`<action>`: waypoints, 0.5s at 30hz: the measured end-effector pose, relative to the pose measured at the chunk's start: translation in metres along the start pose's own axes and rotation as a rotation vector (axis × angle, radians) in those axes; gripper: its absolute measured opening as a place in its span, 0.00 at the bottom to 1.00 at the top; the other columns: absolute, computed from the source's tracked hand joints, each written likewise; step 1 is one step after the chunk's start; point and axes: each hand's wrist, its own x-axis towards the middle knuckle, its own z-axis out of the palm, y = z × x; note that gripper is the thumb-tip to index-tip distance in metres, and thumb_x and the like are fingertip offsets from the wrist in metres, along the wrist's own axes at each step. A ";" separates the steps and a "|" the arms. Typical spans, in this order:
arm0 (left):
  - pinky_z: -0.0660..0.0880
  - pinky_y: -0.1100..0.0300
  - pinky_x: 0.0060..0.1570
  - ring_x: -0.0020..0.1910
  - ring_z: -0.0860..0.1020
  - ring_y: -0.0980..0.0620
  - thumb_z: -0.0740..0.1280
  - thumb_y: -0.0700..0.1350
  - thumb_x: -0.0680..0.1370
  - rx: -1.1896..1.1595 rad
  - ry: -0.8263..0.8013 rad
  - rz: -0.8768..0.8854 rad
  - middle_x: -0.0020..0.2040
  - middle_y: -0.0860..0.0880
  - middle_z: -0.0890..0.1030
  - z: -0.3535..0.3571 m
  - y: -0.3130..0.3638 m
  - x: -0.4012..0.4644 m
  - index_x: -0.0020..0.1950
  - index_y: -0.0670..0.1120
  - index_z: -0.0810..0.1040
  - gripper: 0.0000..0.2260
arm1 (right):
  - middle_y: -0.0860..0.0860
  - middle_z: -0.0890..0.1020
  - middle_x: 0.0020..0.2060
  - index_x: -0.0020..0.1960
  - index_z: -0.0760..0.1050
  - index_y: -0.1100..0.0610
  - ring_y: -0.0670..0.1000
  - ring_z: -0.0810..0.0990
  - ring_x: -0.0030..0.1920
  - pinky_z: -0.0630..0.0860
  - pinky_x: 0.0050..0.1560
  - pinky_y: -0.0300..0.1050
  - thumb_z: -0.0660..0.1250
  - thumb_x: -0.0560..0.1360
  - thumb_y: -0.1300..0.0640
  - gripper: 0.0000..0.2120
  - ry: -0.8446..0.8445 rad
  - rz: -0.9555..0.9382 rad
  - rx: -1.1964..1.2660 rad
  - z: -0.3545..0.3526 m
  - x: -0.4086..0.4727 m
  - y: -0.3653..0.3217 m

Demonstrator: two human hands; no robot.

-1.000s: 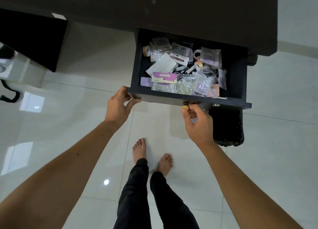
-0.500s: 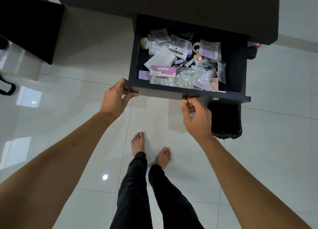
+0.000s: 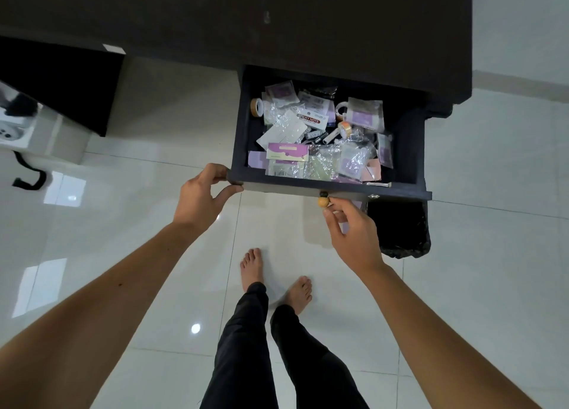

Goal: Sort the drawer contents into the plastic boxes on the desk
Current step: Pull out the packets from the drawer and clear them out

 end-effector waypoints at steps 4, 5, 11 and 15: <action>0.76 0.55 0.57 0.55 0.79 0.51 0.81 0.54 0.72 0.059 0.008 0.027 0.59 0.50 0.82 -0.026 0.014 0.004 0.63 0.43 0.77 0.27 | 0.46 0.85 0.49 0.62 0.80 0.55 0.45 0.84 0.45 0.84 0.47 0.49 0.72 0.82 0.55 0.10 0.038 -0.099 0.028 -0.027 0.004 -0.020; 0.76 0.55 0.57 0.56 0.78 0.51 0.81 0.55 0.70 0.084 -0.006 0.043 0.60 0.48 0.82 -0.033 0.019 0.007 0.64 0.43 0.76 0.29 | 0.44 0.84 0.48 0.61 0.81 0.57 0.45 0.84 0.45 0.84 0.46 0.47 0.72 0.81 0.55 0.10 0.047 -0.128 0.035 -0.034 0.009 -0.025; 0.74 0.56 0.59 0.60 0.79 0.49 0.75 0.66 0.67 0.168 -0.099 0.182 0.63 0.46 0.82 -0.051 0.068 0.048 0.66 0.43 0.76 0.36 | 0.49 0.83 0.43 0.60 0.81 0.59 0.48 0.81 0.36 0.81 0.36 0.46 0.74 0.80 0.53 0.12 0.057 -0.170 0.091 -0.060 0.066 -0.035; 0.76 0.56 0.61 0.62 0.80 0.48 0.76 0.63 0.72 0.199 -0.195 0.276 0.65 0.47 0.81 -0.028 0.095 0.082 0.69 0.45 0.77 0.32 | 0.47 0.83 0.48 0.62 0.81 0.55 0.47 0.80 0.43 0.81 0.46 0.46 0.73 0.80 0.47 0.16 -0.045 -0.156 0.003 -0.069 0.103 -0.025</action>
